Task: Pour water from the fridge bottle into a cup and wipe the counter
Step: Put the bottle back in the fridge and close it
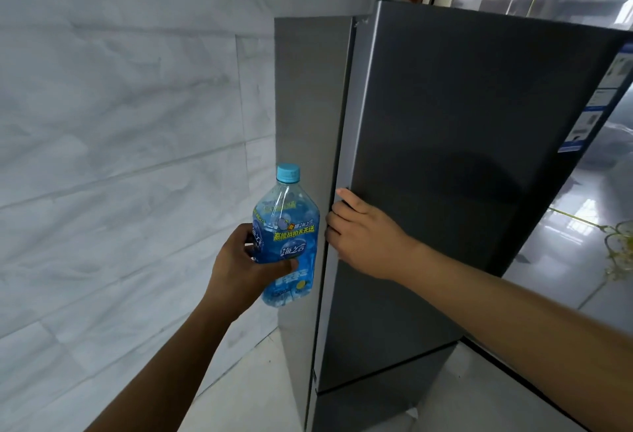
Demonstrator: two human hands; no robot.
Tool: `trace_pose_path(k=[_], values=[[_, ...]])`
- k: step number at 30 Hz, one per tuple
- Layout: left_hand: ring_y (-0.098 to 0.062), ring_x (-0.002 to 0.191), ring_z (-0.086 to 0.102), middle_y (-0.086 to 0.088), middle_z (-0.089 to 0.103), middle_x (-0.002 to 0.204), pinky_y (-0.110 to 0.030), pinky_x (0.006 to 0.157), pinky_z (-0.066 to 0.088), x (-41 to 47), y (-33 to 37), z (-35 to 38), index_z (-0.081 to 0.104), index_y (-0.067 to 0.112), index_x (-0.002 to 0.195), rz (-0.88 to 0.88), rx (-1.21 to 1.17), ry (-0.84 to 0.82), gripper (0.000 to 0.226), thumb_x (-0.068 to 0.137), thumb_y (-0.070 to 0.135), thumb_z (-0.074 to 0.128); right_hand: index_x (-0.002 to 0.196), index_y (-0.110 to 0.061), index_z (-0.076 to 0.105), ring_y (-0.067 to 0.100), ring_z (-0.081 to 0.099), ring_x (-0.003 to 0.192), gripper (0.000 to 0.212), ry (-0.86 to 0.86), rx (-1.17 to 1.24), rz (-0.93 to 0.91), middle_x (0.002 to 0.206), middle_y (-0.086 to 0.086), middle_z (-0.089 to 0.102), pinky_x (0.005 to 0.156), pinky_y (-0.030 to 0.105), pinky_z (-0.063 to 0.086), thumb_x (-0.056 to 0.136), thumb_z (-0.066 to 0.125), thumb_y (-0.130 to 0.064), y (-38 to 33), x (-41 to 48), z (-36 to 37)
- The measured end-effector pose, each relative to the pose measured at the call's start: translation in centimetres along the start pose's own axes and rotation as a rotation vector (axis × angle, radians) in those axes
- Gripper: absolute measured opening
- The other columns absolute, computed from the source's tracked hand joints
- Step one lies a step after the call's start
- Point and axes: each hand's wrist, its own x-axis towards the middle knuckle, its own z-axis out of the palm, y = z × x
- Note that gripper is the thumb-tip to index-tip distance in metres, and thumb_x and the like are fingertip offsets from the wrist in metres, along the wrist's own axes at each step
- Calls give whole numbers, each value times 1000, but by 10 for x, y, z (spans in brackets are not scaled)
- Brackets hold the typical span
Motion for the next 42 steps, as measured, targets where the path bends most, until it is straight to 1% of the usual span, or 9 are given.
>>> trace_pose_path(k=[6,13,16,21,24,27,32,36,42], values=[[-16,100,67,8,66,111,-29,74,60,-8,4,-1,57,19,120,28,-12,-17,64,66,21,91,109,-10,72,32,58,115,28,-8,-3,60,111,11,68,123,49,18,92,54,-23,-8,0,-2],[-15,101,67,8,67,112,-29,75,61,-12,1,-9,57,21,119,26,-27,-57,64,65,24,91,101,-9,75,32,59,110,25,3,44,139,103,10,68,122,47,22,87,59,-22,-19,2,-5],[-16,103,67,7,67,114,-35,81,62,-12,-4,-14,57,22,120,27,-23,-78,65,65,25,91,96,-8,75,30,60,101,23,51,94,198,96,9,68,116,46,27,88,64,-27,-29,-11,-18],[-17,103,67,6,67,113,-38,83,62,-9,-5,-14,57,20,120,37,-48,-123,66,64,24,91,84,-13,75,23,62,85,31,140,152,429,82,3,68,104,39,35,87,70,-43,-51,-38,-49],[-16,102,68,7,67,112,-32,77,62,-8,0,-6,57,20,120,53,-69,-165,66,63,23,91,87,-13,72,24,62,85,31,139,155,558,84,4,68,105,39,35,84,72,-44,-66,-50,-59],[-17,101,68,5,67,112,-37,79,62,-8,7,0,57,19,119,70,-80,-211,66,64,21,91,91,-13,72,25,63,86,32,162,164,661,85,5,68,107,39,35,83,73,-45,-77,-61,-68],[-18,101,68,6,67,111,-40,79,61,-13,14,14,58,19,119,87,-128,-301,73,54,28,89,95,-14,72,27,61,91,37,156,165,867,87,4,66,105,39,35,86,70,-50,-94,-97,-97],[-19,100,71,6,70,111,-46,82,61,-18,20,35,60,23,116,116,-127,-403,82,43,38,94,98,-9,75,30,60,100,34,276,195,1023,99,11,67,94,40,39,82,77,-40,-92,-128,-124],[-5,88,73,6,74,104,-20,64,60,-29,36,80,62,26,108,154,-188,-575,62,54,15,90,119,-6,69,42,44,133,45,256,119,1095,130,26,58,111,57,35,84,74,-34,-67,-152,-132]])
